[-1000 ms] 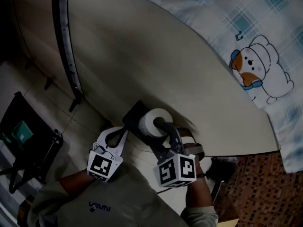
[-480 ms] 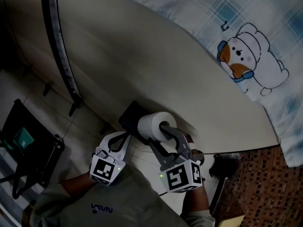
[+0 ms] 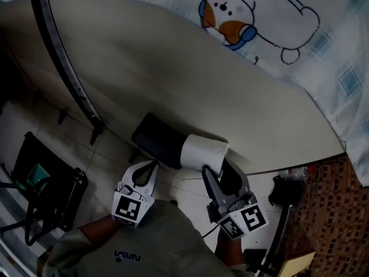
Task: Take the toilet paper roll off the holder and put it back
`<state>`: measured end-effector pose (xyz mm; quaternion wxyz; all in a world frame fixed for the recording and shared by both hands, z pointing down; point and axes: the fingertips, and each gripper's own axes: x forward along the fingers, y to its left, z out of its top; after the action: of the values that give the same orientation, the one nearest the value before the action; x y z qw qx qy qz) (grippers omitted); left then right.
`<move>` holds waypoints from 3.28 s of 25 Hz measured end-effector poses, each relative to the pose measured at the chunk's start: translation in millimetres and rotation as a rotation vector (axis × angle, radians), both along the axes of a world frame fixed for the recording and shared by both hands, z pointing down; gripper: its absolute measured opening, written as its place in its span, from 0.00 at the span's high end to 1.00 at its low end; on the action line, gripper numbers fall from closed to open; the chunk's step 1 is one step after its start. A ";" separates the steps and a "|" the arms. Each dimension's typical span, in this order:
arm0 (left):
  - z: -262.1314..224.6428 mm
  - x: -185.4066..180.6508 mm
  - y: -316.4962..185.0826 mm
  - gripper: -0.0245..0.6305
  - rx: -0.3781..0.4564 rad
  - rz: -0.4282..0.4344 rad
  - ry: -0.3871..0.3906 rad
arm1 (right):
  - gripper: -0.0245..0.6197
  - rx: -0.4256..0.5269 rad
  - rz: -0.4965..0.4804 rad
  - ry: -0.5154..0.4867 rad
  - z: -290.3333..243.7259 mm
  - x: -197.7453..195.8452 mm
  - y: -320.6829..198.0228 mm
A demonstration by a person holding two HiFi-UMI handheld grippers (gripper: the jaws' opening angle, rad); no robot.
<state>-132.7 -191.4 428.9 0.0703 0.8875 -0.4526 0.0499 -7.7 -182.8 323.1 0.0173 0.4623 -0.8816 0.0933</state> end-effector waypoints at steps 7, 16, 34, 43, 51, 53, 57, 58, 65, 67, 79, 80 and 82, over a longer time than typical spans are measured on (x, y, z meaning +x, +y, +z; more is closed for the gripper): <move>3.6 20.7 12.6 0.96 -0.027 0.007 -0.032 | 0.68 -0.132 0.142 -0.423 36.5 55.1 13.6; 16.5 32.1 16.6 0.96 -0.068 0.005 -0.062 | 0.70 -0.304 0.240 -0.658 105.8 79.6 18.8; 42.6 26.4 18.0 0.96 -0.135 -0.018 -0.088 | 0.70 -0.477 0.252 -0.752 166.4 62.1 19.8; 48.6 24.0 18.4 0.96 -0.124 -0.027 -0.083 | 0.71 -0.473 0.258 -0.756 165.1 61.6 21.2; 51.5 25.0 19.3 0.96 -0.131 -0.029 -0.096 | 0.71 -0.482 0.269 -0.750 167.8 63.5 21.7; 52.7 22.5 17.9 0.96 -0.135 -0.045 -0.096 | 0.71 -0.483 0.269 -0.749 167.9 63.5 21.2; 54.5 14.6 14.3 0.96 -0.138 -0.090 -0.097 | 0.71 -0.476 0.256 -0.754 165.6 62.5 19.7; 55.2 13.6 14.0 0.96 -0.138 -0.096 -0.100 | 0.71 -0.475 0.253 -0.756 165.1 62.2 19.4; 61.6 16.2 15.4 0.92 -0.153 -0.100 -0.128 | 0.71 -0.485 0.258 -0.749 167.5 63.0 20.4; 66.1 20.1 15.4 0.85 -0.171 -0.088 -0.139 | 0.71 -0.488 0.254 -0.751 167.4 62.2 20.5; 86.3 30.5 -1.7 0.49 -0.237 -0.150 -0.163 | 0.71 -0.480 0.230 -0.752 160.5 61.7 18.5; 86.3 29.2 -3.9 0.49 -0.236 -0.164 -0.164 | 0.71 -0.481 0.228 -0.751 160.4 61.6 18.0; 87.5 26.1 -7.1 0.49 -0.240 -0.189 -0.168 | 0.71 -0.484 0.223 -0.753 160.4 61.4 16.8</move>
<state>-106.7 -198.5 516.4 0.1422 0.8190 -0.5290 0.1707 53.7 -165.9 483.5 -0.2070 0.4709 -0.7243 0.4591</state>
